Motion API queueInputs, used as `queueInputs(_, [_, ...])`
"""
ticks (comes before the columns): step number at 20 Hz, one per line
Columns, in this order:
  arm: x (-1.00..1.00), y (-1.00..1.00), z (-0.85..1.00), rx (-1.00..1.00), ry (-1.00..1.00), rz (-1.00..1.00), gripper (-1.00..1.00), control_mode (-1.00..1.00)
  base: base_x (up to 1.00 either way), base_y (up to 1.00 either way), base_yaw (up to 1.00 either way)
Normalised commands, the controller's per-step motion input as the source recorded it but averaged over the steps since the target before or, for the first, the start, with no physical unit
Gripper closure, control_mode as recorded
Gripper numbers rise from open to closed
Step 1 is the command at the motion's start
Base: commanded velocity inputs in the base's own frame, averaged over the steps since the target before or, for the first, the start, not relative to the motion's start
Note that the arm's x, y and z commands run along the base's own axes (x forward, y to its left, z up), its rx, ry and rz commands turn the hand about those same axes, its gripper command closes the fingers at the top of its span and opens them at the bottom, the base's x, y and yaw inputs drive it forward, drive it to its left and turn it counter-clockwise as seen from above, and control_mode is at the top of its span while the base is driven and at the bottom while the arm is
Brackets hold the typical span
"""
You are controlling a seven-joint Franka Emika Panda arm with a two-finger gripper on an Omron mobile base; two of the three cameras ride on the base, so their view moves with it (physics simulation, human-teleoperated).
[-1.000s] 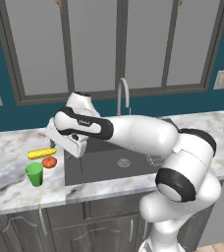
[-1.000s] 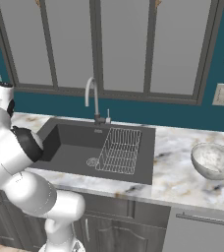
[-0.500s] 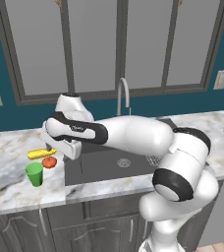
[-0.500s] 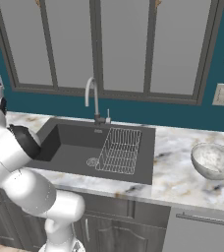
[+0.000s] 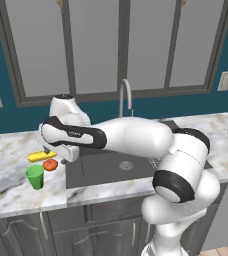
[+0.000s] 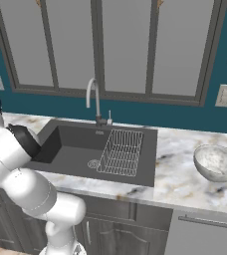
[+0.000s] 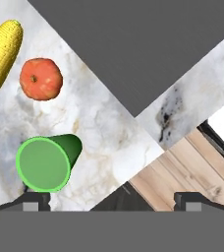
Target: Remove the squash and corn from the sink. Then move the bowl and cup from the counter to the sink for washing.
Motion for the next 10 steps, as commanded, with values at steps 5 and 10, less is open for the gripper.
queueInputs(5, [-0.01,0.06,-0.03,-0.08,-0.12,0.0,-1.0,-1.0,0.0,0.0,0.0])
queueInputs(10, [-0.01,0.05,-0.02,-0.05,-0.14,0.0,-1.0,-1.0,0.0,0.0,0.0])
